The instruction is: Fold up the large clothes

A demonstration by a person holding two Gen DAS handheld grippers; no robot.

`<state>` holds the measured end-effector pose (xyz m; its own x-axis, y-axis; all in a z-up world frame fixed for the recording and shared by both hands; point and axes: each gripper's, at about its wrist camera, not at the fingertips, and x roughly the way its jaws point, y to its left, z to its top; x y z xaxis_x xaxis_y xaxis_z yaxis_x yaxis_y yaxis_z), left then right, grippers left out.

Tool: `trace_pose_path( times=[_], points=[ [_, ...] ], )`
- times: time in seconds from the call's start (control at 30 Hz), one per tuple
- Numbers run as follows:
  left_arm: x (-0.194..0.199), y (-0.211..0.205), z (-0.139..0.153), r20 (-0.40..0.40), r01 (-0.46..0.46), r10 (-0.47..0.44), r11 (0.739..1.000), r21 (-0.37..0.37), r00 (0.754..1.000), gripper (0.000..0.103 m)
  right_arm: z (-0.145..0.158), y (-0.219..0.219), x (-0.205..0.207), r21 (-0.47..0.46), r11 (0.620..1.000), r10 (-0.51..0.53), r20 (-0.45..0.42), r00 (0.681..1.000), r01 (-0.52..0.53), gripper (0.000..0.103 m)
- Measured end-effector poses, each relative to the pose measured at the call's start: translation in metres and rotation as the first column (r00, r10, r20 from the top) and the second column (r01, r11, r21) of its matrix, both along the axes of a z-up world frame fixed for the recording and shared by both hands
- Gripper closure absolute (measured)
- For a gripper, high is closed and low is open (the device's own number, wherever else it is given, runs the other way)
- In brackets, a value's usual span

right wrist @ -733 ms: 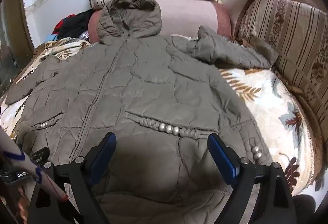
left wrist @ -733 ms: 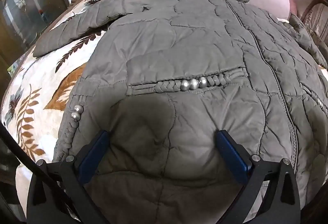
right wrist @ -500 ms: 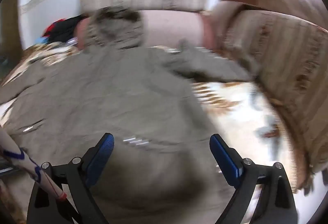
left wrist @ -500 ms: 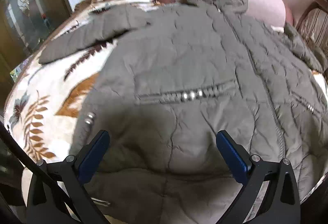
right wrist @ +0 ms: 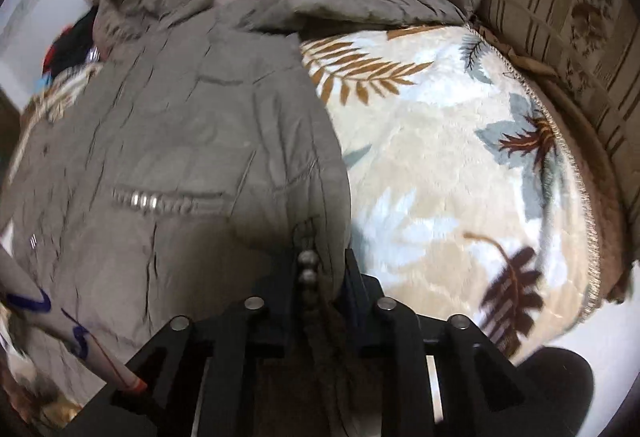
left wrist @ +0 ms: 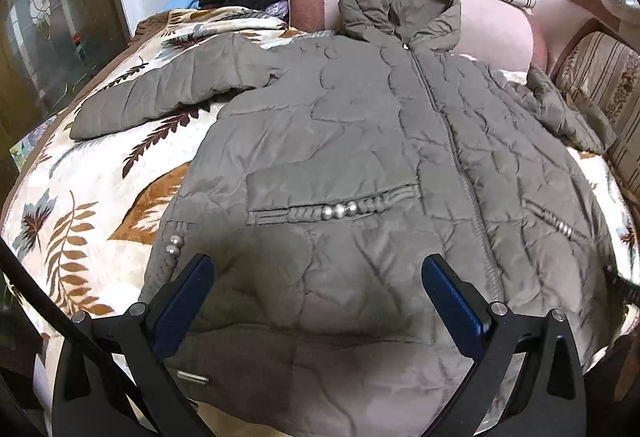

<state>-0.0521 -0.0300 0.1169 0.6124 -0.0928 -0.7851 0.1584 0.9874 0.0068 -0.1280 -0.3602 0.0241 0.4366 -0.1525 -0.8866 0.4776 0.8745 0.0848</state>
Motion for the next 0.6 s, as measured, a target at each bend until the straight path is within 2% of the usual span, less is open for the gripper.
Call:
trace_pose_path(
  times=[0.1, 0.13, 0.27, 0.33, 0.4, 0.5, 0.6],
  points=[
    [-0.005, -0.002, 0.001, 0.005, 0.004, -0.004, 1.0, -0.006, 1.0, 0.0, -0.001, 0.017, -0.011, -0.018, 1.0, 0.012, -0.025, 1.0, -0.012, 0.083],
    [-0.006, -0.012, 0.014, -0.006, -0.009, 0.009, 1.0, -0.008, 1.0, 0.0, -0.002, 0.02, -0.013, -0.03, 1.0, 0.009, -0.026, 1.0, -0.01, 0.083],
    [-0.009, -0.012, 0.015, 0.008, -0.017, 0.017, 1.0, -0.008, 1.0, 0.0, 0.012, 0.021, -0.02, -0.079, 0.997, -0.023, 0.008, 1.0, 0.024, 0.074],
    [-0.009, -0.01, 0.013, 0.018, -0.024, 0.025, 1.0, -0.017, 1.0, 0.0, 0.031, 0.025, -0.023, -0.128, 0.991, -0.019, 0.054, 0.998, 0.025, 0.065],
    [-0.008, -0.007, 0.011, 0.026, -0.027, 0.027, 0.999, -0.03, 0.999, 0.0, 0.053, 0.037, -0.025, -0.202, 0.979, 0.006, 0.124, 0.992, 0.019, 0.039],
    [-0.009, -0.006, 0.012, 0.042, -0.02, 0.022, 0.999, -0.036, 0.999, 0.0, 0.073, 0.06, -0.02, -0.276, 0.961, 0.071, 0.21, 0.975, -0.01, 0.032],
    [-0.012, -0.004, 0.015, 0.08, -0.018, 0.02, 0.999, -0.028, 0.997, 0.0, 0.088, 0.081, -0.003, -0.326, 0.944, 0.132, 0.221, 0.966, -0.055, 0.032]
  ],
)
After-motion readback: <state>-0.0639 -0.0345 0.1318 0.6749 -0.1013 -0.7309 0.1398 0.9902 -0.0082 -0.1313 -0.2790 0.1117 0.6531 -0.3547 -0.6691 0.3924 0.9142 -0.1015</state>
